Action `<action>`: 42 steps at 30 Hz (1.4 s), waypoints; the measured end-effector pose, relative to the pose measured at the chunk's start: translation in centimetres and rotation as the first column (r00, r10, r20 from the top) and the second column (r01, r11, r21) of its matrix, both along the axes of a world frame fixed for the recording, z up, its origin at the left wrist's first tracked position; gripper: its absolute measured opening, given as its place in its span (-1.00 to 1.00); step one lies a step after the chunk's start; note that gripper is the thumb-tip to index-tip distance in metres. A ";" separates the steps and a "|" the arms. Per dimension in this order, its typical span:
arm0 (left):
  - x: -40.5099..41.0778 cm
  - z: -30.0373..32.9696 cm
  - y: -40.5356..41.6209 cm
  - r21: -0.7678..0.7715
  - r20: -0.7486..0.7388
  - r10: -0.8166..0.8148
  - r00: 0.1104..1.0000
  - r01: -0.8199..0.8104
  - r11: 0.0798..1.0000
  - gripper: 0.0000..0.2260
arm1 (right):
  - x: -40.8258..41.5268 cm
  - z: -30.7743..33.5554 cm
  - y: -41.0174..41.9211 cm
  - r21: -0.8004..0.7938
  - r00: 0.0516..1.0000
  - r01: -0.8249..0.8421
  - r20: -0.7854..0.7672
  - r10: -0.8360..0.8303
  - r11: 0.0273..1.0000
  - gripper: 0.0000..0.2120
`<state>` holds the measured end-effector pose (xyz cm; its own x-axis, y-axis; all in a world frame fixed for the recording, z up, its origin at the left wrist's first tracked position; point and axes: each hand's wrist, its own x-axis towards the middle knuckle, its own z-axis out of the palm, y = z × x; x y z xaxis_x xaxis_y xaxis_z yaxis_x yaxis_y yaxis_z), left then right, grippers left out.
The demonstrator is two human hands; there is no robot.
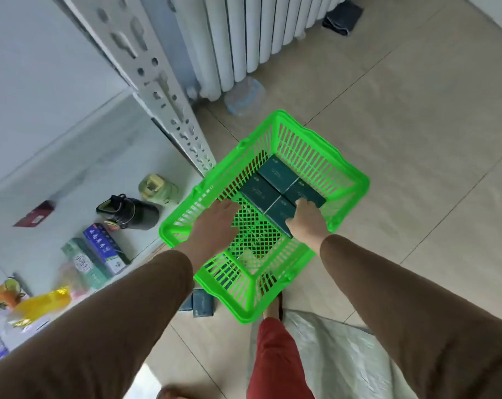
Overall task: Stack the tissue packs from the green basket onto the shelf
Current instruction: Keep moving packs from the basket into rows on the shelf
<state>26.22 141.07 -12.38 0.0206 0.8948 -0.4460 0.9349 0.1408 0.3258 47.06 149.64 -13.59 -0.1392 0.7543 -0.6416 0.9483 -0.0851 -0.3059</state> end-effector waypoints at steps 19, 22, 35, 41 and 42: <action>2.7 -18.2 13.6 -0.028 -0.477 -0.429 0.767 0.474 0.880 -0.53 | -1.5 -16.8 2.0 0.097 0.901 -0.297 0.359 0.245 0.950 -0.72; 2.0 -16.4 12.4 -0.112 -0.530 -0.390 0.752 0.395 0.912 -0.63 | -0.9 -15.4 2.3 -0.029 0.891 -0.222 0.399 0.215 0.975 -0.69; -6.8 10.5 -7.8 0.169 -0.025 0.394 0.919 -0.385 0.907 -0.58 | -4.1 10.5 -6.2 0.141 0.927 -0.106 -0.345 0.149 0.984 -0.52; -14.8 23.6 -23.7 0.319 0.163 0.593 0.789 -0.611 0.725 -0.63 | -11.5 24.2 -18.7 0.319 0.768 0.052 -0.619 0.166 0.946 -0.43; -16.2 25.4 -26.3 0.355 0.174 0.603 0.778 -0.621 0.699 -0.63 | -13.0 25.9 -20.6 0.322 0.741 0.072 -0.651 0.165 0.944 -0.44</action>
<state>10.06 114.74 12.97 -0.5810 0.8091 -0.0880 0.6704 0.5371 0.5120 34.01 129.03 12.28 -0.4773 0.8721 -0.1077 0.4919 0.1636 -0.8551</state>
